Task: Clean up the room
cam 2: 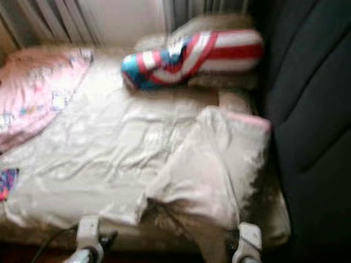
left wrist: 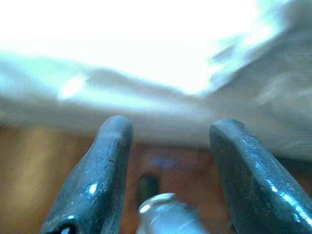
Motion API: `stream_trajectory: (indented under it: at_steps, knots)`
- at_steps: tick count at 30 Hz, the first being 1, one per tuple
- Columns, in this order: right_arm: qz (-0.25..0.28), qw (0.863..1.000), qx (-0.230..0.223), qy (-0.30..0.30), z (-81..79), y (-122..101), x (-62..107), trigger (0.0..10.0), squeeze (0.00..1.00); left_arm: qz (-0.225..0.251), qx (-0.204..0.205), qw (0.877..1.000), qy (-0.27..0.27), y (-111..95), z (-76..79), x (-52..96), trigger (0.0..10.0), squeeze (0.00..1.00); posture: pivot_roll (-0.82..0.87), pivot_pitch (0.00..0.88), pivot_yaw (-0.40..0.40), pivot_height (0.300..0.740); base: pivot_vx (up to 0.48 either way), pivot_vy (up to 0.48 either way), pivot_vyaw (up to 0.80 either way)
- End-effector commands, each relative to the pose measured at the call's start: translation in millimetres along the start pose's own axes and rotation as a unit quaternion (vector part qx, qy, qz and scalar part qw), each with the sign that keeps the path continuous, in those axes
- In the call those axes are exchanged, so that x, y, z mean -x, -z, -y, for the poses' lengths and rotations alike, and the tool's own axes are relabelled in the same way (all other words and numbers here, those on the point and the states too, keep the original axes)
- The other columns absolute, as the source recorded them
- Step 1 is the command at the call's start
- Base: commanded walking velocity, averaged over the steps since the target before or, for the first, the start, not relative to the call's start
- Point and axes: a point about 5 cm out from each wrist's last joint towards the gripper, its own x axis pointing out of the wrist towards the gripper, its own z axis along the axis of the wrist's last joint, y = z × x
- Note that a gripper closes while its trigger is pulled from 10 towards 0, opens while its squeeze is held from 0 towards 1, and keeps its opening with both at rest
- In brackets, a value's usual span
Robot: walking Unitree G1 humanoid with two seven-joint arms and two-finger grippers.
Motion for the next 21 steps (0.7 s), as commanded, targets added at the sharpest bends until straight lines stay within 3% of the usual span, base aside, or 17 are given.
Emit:
stream_trajectory:
  at_steps: [1, 9, 13, 15, 18, 21]
  knots:
    - [0.001, 1.0, -0.014, -0.011, -9.3, 4.0, -0.1, 10.0, 0.0, -0.01, 0.003, 1.0, -0.016, 7.4, -11.9, 4.5, 10.0, 0.0, -0.02, 0.132, -0.02, 0.736, 0.0, 0.0, -0.74]
    - [0.061, 0.996, -0.046, -0.044, -13.4, -5.3, 1.1, 10.0, 0.0, 0.12, -0.012, 0.993, 0.008, -37.4, -7.1, -0.8, 10.0, 0.0, -0.04, 0.142, -0.018, 0.736, 0.0, 0.0, 0.0]
    - [0.084, 0.994, -0.041, -0.059, -15.0, -9.0, 2.0, 10.0, 0.0, 0.198, -0.016, 0.98, 0.015, -60.1, -2.7, 4.2, 10.0, 0.0, -0.04, 0.147, -0.018, 0.736, 0.0, 0.0, 0.0]
    - [0.09, 0.993, -0.039, -0.062, -15.3, -9.7, 2.4, 10.0, 0.0, 0.215, -0.016, 0.976, 0.017, -64.3, -1.5, 6.5, 10.0, 0.0, -0.04, 0.147, -0.018, 0.736, 0.0, 0.0, 0.0]
    - [0.262, 0.959, -0.025, -0.104, -47.1, -94.7, 2.1, 10.0, 0.0, 0.235, -0.024, 0.971, 0.025, -67.6, 2.0, 11.2, 10.0, 0.0, -0.04, 0.15, -0.016, 0.736, 0.0, 0.0, 0.0]
    - [0.28, 0.954, -0.025, -0.108, -48.9, -99.7, 4.1, 10.0, 0.0, 0.245, -0.027, 0.969, 0.024, -67.9, 2.2, 15.4, 10.0, 0.0, -0.04, 0.151, -0.014, 0.736, 0.0, 0.0, 0.0]
